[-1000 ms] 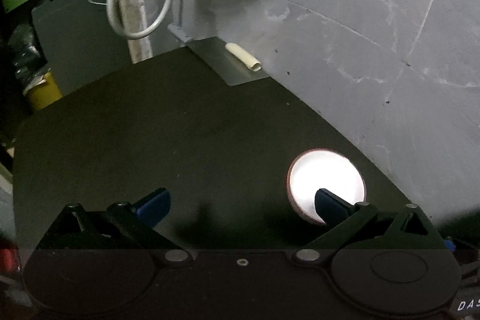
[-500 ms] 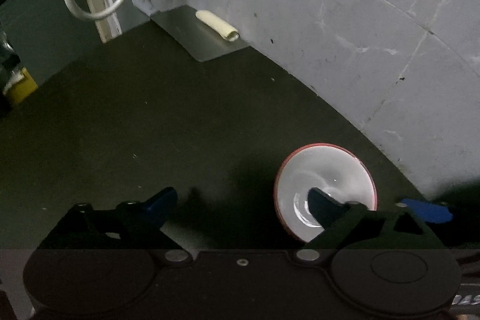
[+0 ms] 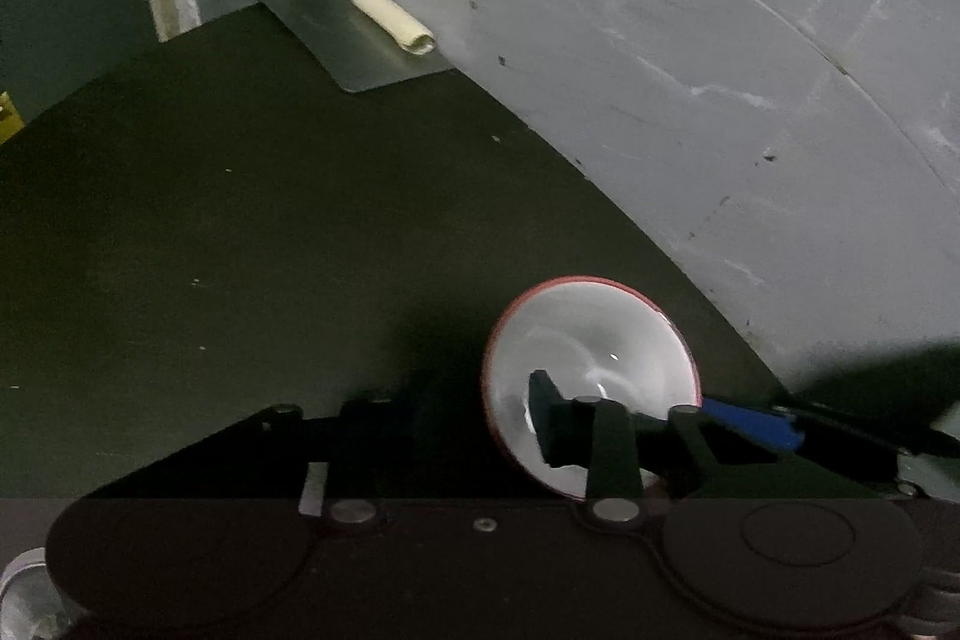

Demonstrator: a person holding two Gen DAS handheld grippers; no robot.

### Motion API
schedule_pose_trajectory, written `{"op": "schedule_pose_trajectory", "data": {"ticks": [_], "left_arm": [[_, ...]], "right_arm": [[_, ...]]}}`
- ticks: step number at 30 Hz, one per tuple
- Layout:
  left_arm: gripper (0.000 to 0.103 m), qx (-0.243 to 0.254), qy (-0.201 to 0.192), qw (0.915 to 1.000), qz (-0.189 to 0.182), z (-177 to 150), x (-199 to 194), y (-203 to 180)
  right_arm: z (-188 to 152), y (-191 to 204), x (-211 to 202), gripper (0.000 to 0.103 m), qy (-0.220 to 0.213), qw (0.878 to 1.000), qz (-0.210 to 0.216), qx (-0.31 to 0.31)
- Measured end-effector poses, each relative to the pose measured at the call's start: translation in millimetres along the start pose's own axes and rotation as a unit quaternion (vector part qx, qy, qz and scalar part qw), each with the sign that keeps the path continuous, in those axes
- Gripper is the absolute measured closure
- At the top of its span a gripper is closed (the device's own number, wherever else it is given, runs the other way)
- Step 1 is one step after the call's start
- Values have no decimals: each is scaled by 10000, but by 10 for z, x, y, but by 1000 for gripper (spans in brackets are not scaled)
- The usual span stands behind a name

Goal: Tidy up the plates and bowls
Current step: 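Grasp the second white bowl rim with both grippers and lift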

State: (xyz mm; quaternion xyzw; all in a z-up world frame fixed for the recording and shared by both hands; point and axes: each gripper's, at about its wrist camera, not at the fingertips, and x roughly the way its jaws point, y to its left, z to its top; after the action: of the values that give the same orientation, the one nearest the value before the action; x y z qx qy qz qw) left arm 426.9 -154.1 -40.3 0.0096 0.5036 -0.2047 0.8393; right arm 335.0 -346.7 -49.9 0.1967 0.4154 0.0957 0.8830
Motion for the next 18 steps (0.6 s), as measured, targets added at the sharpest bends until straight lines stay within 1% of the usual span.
{"op": "schedule_pose_trajectory", "data": {"ticks": [3,6,8,11,18], "left_arm": [[89,-15,32,10000,-44,-1,12,-23],[91,-26,27,10000,-34,2,-4,-40],[91,-41,29,10000,-29,-2,-18,-49],[92,-86,-5,10000,-33,-36,-66,-43],[92,-218,-159,9996,-91,-153,-282,-24]], "right_arm": [[13,1,17,63,58,10000,46,2],[16,2,36,66,122,9999,112,13],[13,8,35,72,136,9998,114,21],[-5,-3,14,76,177,9997,144,51],[-61,112,-159,77,122,9997,205,-96]]}}
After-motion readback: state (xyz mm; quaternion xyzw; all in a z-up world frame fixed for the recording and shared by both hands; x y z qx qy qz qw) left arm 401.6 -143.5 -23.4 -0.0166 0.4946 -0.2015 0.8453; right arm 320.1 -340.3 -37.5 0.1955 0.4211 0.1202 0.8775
